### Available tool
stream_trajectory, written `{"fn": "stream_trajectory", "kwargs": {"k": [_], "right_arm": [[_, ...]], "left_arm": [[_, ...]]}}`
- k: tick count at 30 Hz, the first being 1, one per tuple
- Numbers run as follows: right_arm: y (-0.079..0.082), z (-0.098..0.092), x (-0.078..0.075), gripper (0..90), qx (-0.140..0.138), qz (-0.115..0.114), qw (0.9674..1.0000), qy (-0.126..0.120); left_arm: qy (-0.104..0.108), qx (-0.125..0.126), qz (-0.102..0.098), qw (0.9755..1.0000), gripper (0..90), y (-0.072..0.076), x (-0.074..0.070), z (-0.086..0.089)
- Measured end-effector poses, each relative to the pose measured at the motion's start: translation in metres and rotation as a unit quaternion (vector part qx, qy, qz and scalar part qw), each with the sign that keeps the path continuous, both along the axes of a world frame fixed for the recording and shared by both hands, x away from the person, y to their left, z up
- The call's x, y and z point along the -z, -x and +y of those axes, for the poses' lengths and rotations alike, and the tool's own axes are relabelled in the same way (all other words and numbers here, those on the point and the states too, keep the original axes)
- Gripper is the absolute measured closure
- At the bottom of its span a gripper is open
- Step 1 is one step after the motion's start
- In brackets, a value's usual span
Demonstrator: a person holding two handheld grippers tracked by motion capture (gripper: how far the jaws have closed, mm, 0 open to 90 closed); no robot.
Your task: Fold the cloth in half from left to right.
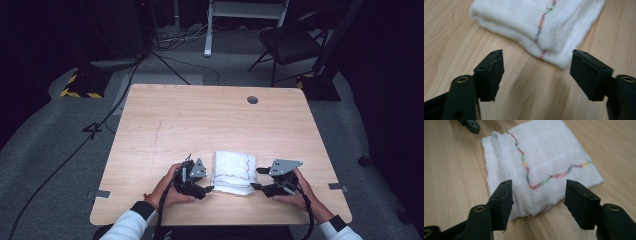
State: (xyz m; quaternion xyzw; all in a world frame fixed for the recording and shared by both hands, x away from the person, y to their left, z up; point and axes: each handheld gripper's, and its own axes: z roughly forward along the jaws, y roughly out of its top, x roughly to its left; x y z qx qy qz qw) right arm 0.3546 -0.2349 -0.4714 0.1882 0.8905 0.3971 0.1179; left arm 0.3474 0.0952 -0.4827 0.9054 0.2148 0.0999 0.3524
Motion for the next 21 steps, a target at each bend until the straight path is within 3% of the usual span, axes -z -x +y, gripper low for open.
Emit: {"fn": "stream_trajectory", "kwargs": {"k": [3, 10, 14, 18, 21], "right_arm": [[0.002, 0.0, -0.007, 34.6, 0.001, -0.022, 0.9993, -0.029], [-0.001, 0.009, -0.02, 34.5, 0.013, -0.034, 0.9986, -0.039], [-0.012, 0.02, -0.014, 33.6, 0.029, -0.015, 0.9991, -0.026], [-0.017, 0.035, -0.004, 28.6, 0.023, 0.006, 0.9994, -0.025], [-0.017, 0.045, 0.006, 27.2, 0.013, 0.018, 0.9997, -0.004]], "left_arm": [[-0.008, -0.024, 0.008, 0.9996, 21.4, 0.001, 0.002, 0.011], [-0.007, -0.03, 0.005, 0.9995, 20.0, 0.002, 0.002, 0.023], [-0.02, -0.02, 0.004, 0.9996, 18.9, 0.008, 0.004, 0.033], [-0.017, -0.031, 0.007, 0.9993, 18.6, 0.009, 0.004, 0.043], [-0.013, -0.032, 0.009, 0.9994, 18.3, 0.009, 0.004, 0.049]]}}
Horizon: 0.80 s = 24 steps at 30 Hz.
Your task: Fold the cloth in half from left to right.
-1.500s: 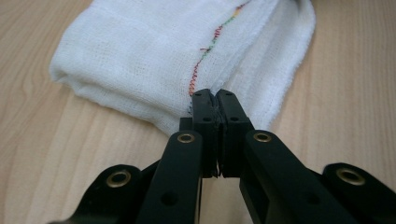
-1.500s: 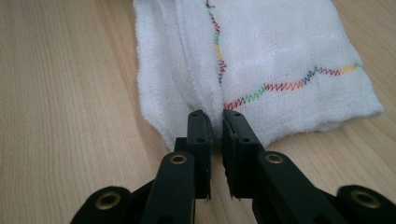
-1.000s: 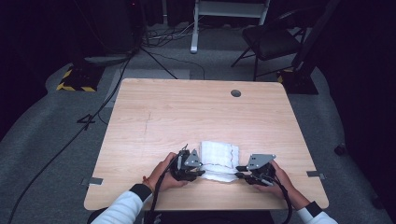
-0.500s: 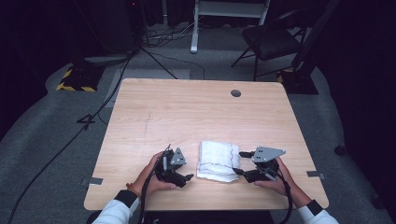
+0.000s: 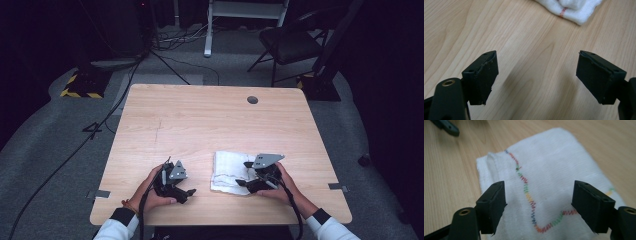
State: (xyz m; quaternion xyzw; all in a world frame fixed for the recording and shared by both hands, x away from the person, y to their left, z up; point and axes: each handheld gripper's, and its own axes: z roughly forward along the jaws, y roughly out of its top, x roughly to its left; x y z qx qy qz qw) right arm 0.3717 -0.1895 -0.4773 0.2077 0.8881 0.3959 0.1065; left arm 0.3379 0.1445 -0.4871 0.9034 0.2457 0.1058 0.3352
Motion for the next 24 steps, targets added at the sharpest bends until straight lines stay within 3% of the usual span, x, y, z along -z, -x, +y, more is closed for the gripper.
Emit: {"fn": "stream_trajectory", "kwargs": {"k": [2, 4, 10, 16, 20, 24], "right_arm": [[0.001, 0.005, 0.008, 26.1, -0.009, 0.014, 0.9996, 0.022], [0.003, 0.008, 0.015, 26.4, -0.009, 0.002, 0.999, 0.043], [0.003, -0.001, 0.014, 27.8, 0.003, 0.002, 0.9985, 0.054], [-0.004, -0.029, 0.014, 27.9, 0.013, 0.002, 0.9986, 0.052], [-0.01, -0.037, 0.013, 28.6, 0.011, 0.006, 0.9983, 0.057], [-0.018, -0.037, 0.012, 28.6, 0.0, 0.009, 0.9982, 0.058]], "left_arm": [[-0.001, -0.004, 0.003, 1.0, 18.2, 0.0, 0.001, 0.006], [-0.006, -0.012, 0.002, 0.9999, 17.8, -0.001, 0.002, 0.015], [-0.018, -0.031, 0.006, 0.9993, 17.7, -0.006, 0.007, 0.021], [-0.006, -0.031, 0.008, 0.9995, 16.6, -0.006, 0.009, 0.024], [0.009, -0.04, 0.017, 0.999, 15.8, -0.008, 0.012, 0.029], [0.017, -0.04, 0.012, 0.999, 14.6, -0.01, 0.014, 0.03]]}}
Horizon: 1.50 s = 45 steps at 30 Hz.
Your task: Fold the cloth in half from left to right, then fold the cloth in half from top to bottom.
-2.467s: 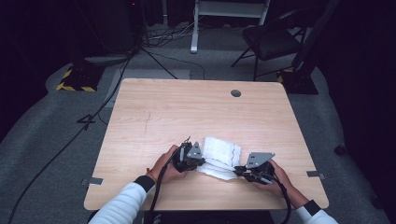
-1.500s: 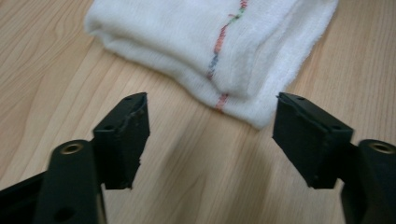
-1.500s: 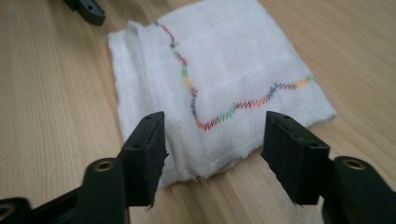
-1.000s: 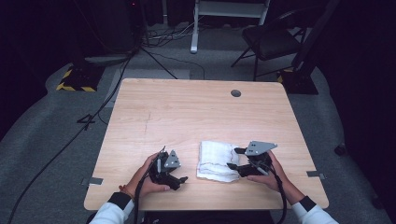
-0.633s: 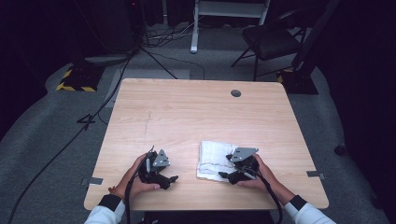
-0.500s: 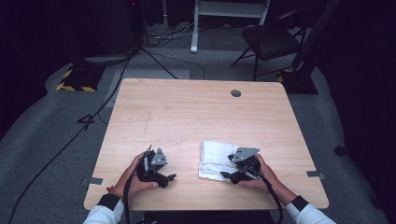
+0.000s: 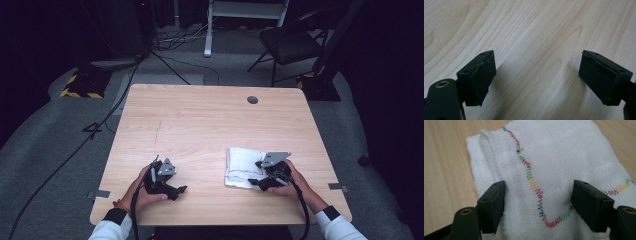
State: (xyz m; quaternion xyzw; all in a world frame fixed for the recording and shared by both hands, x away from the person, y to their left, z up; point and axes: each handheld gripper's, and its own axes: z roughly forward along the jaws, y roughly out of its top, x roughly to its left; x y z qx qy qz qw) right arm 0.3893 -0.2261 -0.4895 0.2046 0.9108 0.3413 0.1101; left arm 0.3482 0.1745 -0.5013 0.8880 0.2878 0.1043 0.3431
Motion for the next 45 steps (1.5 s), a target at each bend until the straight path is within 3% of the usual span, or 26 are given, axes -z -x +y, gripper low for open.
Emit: {"fn": "stream_trajectory", "kwargs": {"k": [9, 10, 11, 12, 18, 24, 32, 45], "right_arm": [[-0.034, 0.001, 0.003, 28.9, 0.015, -0.007, 0.9997, -0.017], [-0.044, 0.005, 0.003, 28.9, 0.018, -0.007, 0.9997, -0.017], [-0.044, 0.005, 0.003, 28.9, 0.018, -0.007, 0.9997, -0.017], [-0.055, 0.01, 0.003, 29.0, 0.021, -0.008, 0.9996, -0.017], [-0.084, 0.025, 0.003, 29.5, 0.02, -0.012, 0.9996, -0.016], [-0.103, 0.035, 0.003, 29.8, 0.016, -0.01, 0.9996, -0.019], [-0.11, 0.043, 0.003, 29.7, 0.02, -0.009, 0.9996, -0.016], [-0.103, 0.048, -0.006, 29.4, 0.028, -0.013, 0.9995, 0.003]], "left_arm": [[0.009, 0.005, -0.006, 0.9999, 12.8, -0.005, 0.002, -0.002], [0.009, 0.006, -0.005, 0.9999, 12.7, -0.005, 0.002, -0.002], [0.009, 0.006, -0.005, 0.9999, 12.7, -0.005, 0.002, -0.002], [0.009, 0.006, -0.005, 0.9999, 12.7, -0.005, 0.002, -0.002], [0.009, 0.007, -0.005, 0.9999, 12.7, -0.006, 0.002, -0.002], [0.01, 0.009, -0.005, 0.9999, 12.7, -0.006, 0.002, -0.002], [0.009, 0.013, -0.005, 0.9999, 12.7, -0.007, 0.002, -0.003], [0.01, 0.01, -0.005, 0.9999, 12.8, -0.006, 0.002, -0.003]]}}
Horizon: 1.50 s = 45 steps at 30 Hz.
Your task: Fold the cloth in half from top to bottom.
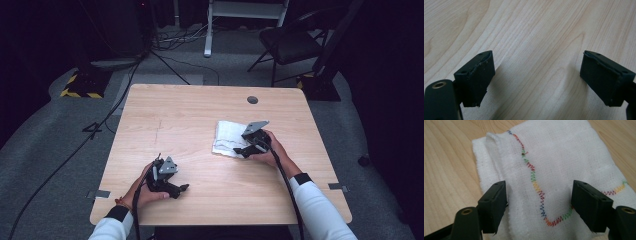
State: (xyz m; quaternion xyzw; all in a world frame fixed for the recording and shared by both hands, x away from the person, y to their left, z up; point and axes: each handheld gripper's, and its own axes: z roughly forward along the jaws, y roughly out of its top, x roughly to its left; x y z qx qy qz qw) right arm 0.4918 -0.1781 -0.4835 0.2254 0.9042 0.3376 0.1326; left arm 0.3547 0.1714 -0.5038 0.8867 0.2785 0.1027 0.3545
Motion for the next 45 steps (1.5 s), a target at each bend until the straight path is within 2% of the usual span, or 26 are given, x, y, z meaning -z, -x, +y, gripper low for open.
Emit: {"fn": "stream_trajectory", "kwargs": {"k": [9, 17, 20, 34, 45], "right_arm": [[0.011, -0.006, -0.018, 29.3, 0.005, -0.004, 1.0, 0.002], [0.024, -0.023, -0.032, 29.3, 0.016, -0.014, 0.9998, 0.006], [0.031, -0.029, -0.035, 29.3, 0.021, -0.018, 0.9995, 0.017], [0.059, -0.052, -0.044, 28.9, 0.025, -0.024, 0.9983, 0.048], [0.082, -0.067, -0.041, 28.6, 0.022, -0.024, 0.9972, 0.068]], "left_arm": [[0.0, -0.001, 0.0, 1.0, 12.9, 0.0, 0.0, 0.0], [0.0, -0.001, 0.0, 1.0, 12.9, 0.0, 0.0, 0.0], [-0.001, -0.001, 0.0, 1.0, 12.9, 0.0, 0.0, 0.0], [0.0, -0.004, 0.0, 1.0, 12.9, 0.001, 0.0, 0.0], [0.0, -0.003, 0.0, 1.0, 13.0, 0.001, 0.0, 0.0]]}}
